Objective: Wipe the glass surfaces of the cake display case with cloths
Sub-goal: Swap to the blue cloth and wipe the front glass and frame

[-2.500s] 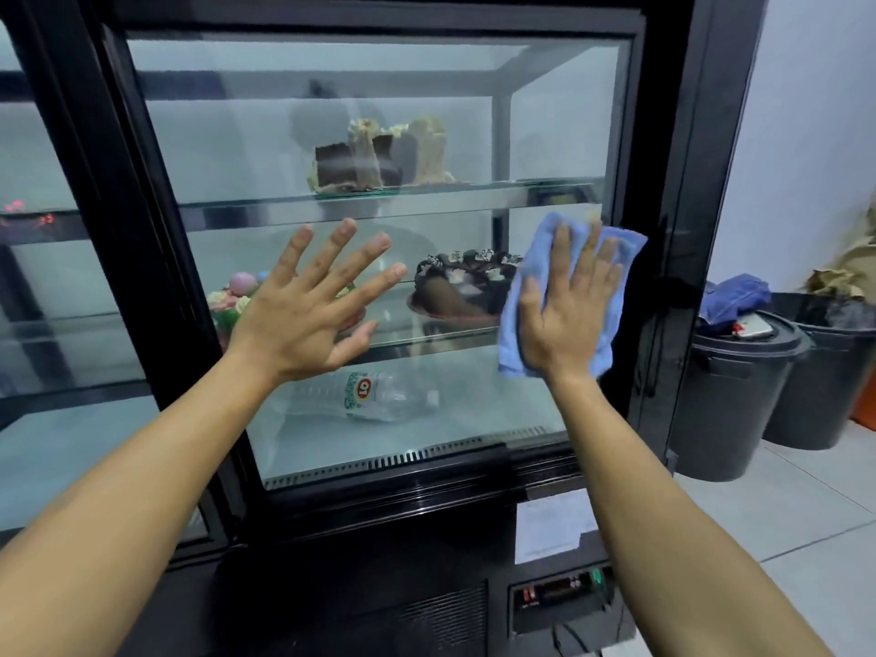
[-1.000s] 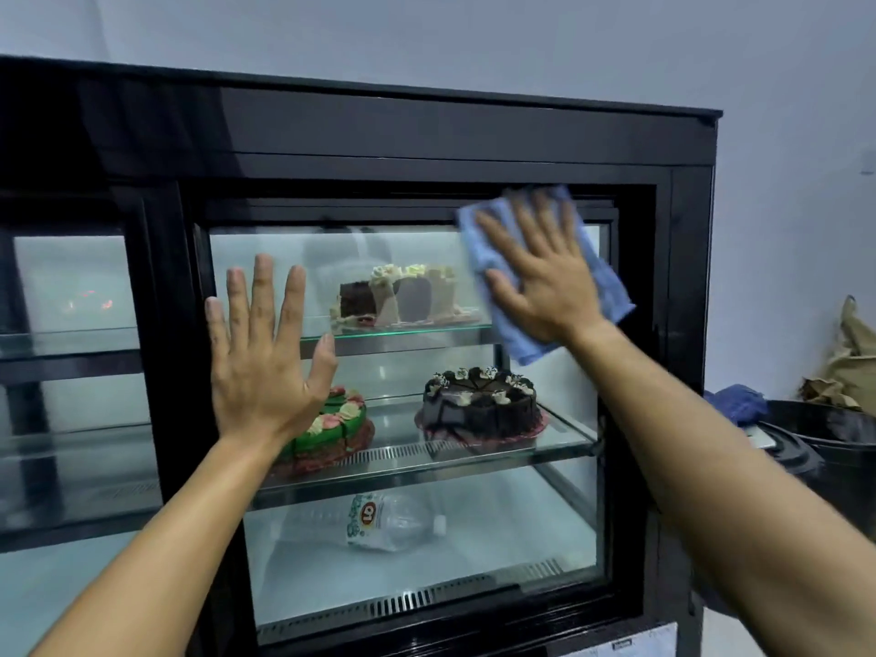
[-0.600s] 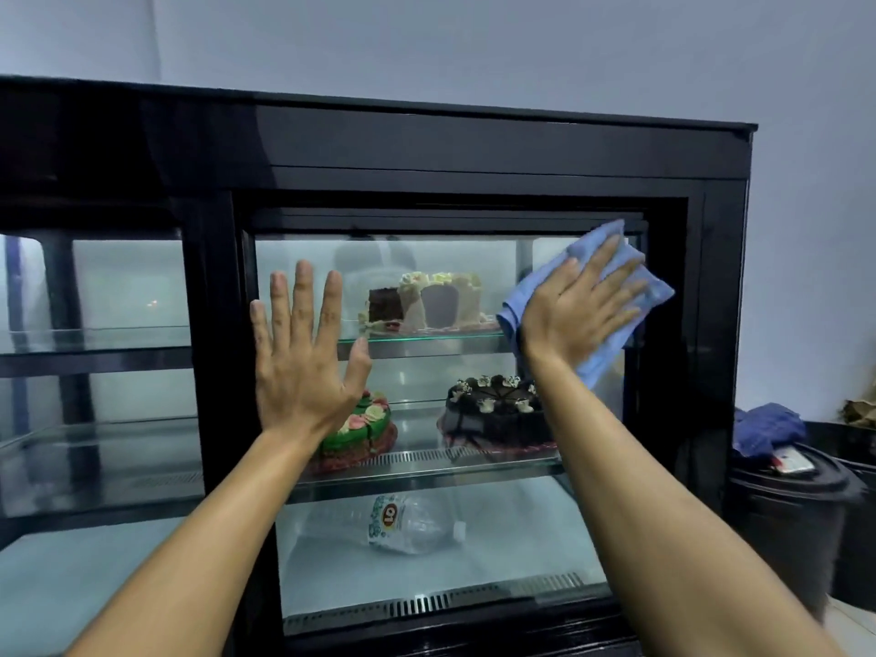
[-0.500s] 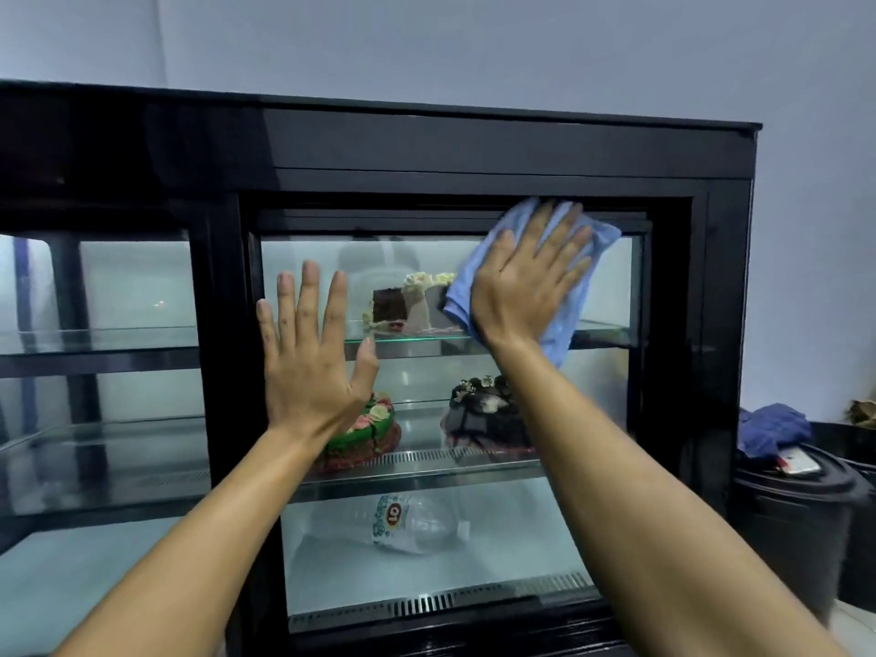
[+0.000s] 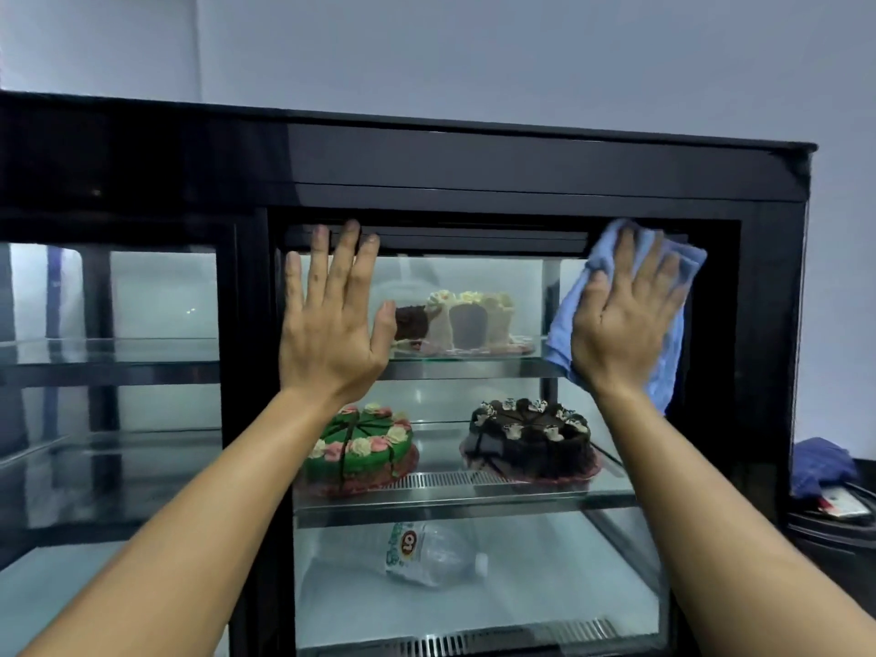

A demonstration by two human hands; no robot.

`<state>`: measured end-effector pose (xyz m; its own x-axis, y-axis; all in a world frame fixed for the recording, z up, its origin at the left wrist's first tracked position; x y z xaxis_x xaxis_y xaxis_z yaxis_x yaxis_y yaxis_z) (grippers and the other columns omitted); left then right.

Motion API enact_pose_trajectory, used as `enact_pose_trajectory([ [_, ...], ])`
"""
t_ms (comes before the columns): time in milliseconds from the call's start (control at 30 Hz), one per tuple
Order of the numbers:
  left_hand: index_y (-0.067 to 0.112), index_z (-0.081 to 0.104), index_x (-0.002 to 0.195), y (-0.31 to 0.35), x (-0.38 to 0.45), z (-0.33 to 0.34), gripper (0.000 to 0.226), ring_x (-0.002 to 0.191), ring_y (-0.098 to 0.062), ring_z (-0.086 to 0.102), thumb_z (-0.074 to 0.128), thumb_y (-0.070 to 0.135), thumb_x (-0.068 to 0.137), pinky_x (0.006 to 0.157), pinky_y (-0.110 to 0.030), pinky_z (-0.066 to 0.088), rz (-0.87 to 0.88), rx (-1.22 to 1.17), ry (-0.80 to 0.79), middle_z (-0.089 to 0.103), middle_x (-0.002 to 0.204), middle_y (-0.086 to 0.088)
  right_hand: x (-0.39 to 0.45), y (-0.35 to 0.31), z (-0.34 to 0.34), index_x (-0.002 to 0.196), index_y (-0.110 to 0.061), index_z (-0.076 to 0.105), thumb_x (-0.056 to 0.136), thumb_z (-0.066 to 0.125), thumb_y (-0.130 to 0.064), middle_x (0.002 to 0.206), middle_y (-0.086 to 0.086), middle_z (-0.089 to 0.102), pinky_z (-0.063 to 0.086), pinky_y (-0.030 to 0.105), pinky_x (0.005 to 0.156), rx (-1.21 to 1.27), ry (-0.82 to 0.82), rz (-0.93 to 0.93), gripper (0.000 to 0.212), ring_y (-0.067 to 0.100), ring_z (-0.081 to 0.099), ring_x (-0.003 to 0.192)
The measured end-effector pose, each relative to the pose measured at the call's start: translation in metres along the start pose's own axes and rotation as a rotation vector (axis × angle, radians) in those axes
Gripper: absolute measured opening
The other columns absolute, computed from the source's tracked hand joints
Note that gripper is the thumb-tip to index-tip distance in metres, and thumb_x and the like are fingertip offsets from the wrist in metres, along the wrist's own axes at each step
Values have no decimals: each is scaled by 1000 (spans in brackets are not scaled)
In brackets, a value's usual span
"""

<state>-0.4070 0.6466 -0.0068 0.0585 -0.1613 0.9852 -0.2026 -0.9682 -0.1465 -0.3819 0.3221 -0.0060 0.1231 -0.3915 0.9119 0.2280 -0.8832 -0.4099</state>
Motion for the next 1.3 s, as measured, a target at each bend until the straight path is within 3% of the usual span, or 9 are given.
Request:
enact_pose_trajectory([
  [100, 12, 22, 165, 0, -1, 0, 71, 161, -32, 4, 38, 42, 103, 129, -57, 3, 10, -9, -14, 13, 174, -8, -25, -22, 3, 166, -21, 11, 106, 13, -51, 173, 11, 6, 5, 60, 126, -9, 53, 249, 67, 37, 4, 159],
  [333, 8, 33, 160, 3, 6, -20, 76, 155, -38, 25, 41, 52, 98, 126, -59, 18, 80, 106, -77, 29, 168, -15, -59, -71, 18, 164, -27, 25, 109, 19, -52, 172, 7, 14, 5, 54, 129, -50, -35, -352, 61, 33, 8, 159],
  [400, 8, 45, 153, -1, 13, -33, 67, 151, -38, 34, 46, 46, 98, 125, -55, 22, 188, 116, -44, 41, 162, -15, -58, -62, 15, 163, -28, 27, 109, 20, -50, 172, 6, 15, 7, 55, 128, -26, -28, -319, 59, 32, 9, 159],
  [500, 11, 42, 156, -14, 14, -41, 66, 159, -34, 20, 50, 41, 98, 128, -51, 17, 322, 159, -7, 27, 170, -11, -62, -57, 14, 165, -27, 21, 107, 19, -47, 173, 4, 10, 4, 56, 128, 48, -25, -104, 61, 29, 4, 160],
  [667, 16, 21, 166, -35, 38, -52, 78, 161, -34, 6, 47, 43, 98, 130, -51, 7, 138, 135, 62, 10, 174, -9, -66, -57, 12, 164, -27, 23, 107, 17, -43, 172, 0, 13, 1, 56, 128, 186, -15, 23, 59, 25, 3, 160],
  [800, 16, 5, 167, -45, 56, -43, 75, 161, -33, 0, 28, 53, 107, 130, -51, 4, -22, 170, 43, 1, 175, -9, -47, -89, -12, 162, -16, 17, 111, 27, -30, 170, 15, 17, 5, 61, 126, 455, 150, -29, 54, 37, 8, 159],
  [1033, 17, 5, 167, -48, 53, -41, 75, 161, -32, -1, 28, 54, 106, 131, -49, 2, 2, 120, 41, 1, 175, -8, 22, -196, -1, 163, -29, 25, 104, 22, -53, 173, 9, 13, -2, 53, 128, 81, -16, -378, 64, 35, 5, 160],
  [1133, 17, 11, 167, -45, 53, -45, 76, 161, -32, 3, 31, 54, 103, 130, -50, 5, -5, 99, 42, 6, 175, -8, 51, -151, -12, 165, -33, 16, 100, 13, -59, 174, 3, 3, -3, 52, 128, 57, -35, -198, 70, 30, -2, 160],
  [1300, 5, 47, 141, -13, 94, -61, 61, 139, -41, 40, 41, 47, 98, 116, -52, 27, 70, 11, 108, 44, 149, -19, 100, -41, -45, 166, -24, 9, 96, -1, -60, 173, 13, 0, 2, 55, 127, -112, -11, 95, 80, 39, 5, 158],
])
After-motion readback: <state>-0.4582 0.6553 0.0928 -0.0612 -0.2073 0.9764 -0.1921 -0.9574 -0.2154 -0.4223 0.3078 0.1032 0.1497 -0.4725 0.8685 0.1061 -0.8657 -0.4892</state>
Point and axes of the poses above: each hand's wrist, its own x-axis towards the middle knuckle, its own z-axis out of the palm, y = z × x, the point moved 6 cm from there along x, towards the middle knuckle
